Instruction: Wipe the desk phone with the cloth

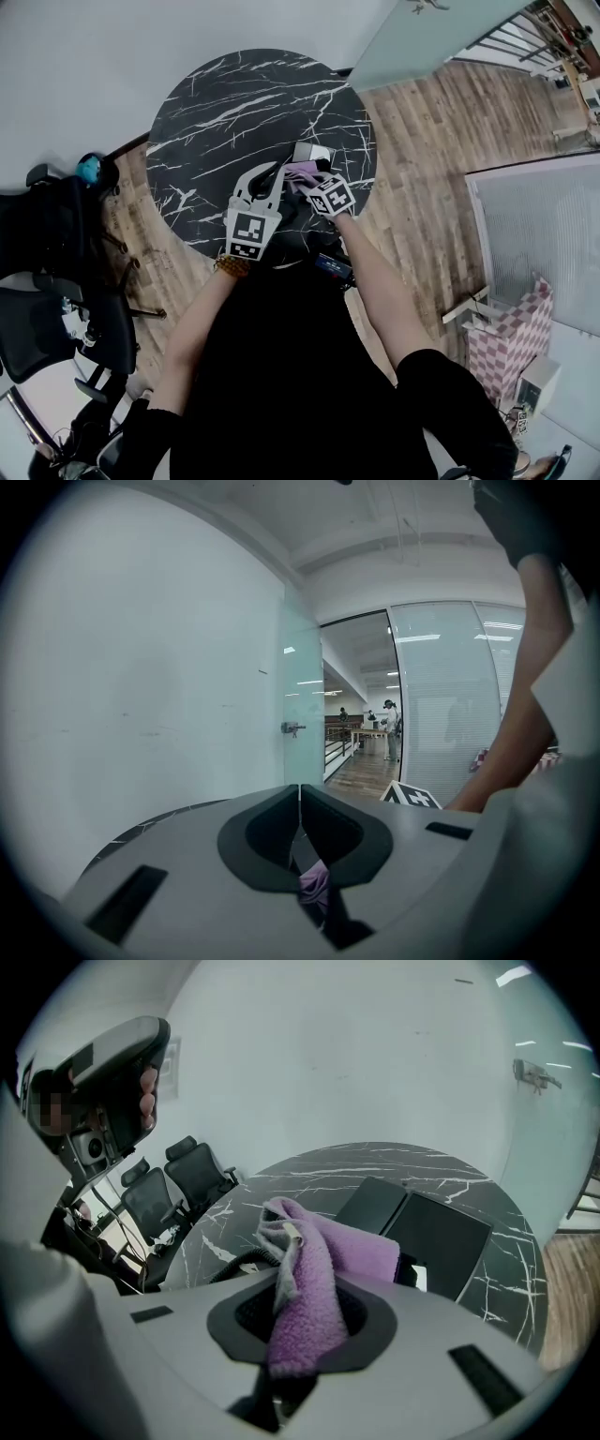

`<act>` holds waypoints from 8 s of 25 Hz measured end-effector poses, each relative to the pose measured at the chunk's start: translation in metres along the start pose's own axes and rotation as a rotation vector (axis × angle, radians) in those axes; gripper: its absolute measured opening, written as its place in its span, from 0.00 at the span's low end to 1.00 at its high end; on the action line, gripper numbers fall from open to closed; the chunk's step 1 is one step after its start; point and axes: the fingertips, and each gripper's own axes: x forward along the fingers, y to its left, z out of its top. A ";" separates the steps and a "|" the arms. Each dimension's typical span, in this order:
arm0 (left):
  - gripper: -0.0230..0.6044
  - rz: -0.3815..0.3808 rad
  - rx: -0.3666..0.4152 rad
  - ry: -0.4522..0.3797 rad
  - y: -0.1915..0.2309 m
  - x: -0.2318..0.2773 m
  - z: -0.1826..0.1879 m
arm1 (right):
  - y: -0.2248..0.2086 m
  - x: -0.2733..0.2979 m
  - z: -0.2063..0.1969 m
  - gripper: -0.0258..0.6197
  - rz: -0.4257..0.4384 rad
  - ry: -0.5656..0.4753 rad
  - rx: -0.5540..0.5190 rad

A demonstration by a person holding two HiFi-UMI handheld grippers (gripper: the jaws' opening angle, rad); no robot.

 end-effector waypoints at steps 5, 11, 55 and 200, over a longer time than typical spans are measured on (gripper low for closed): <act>0.07 -0.001 0.000 0.003 -0.001 -0.001 0.001 | 0.005 0.000 -0.003 0.16 0.008 0.003 0.001; 0.07 -0.001 0.001 0.004 -0.002 -0.003 -0.002 | 0.012 0.004 -0.010 0.16 0.022 0.018 0.000; 0.07 -0.064 -0.040 0.018 -0.027 -0.021 -0.001 | 0.056 0.005 -0.044 0.16 0.049 0.170 -0.004; 0.07 -0.024 -0.039 0.168 -0.052 0.044 -0.041 | -0.015 -0.023 -0.016 0.15 -0.086 -0.088 0.107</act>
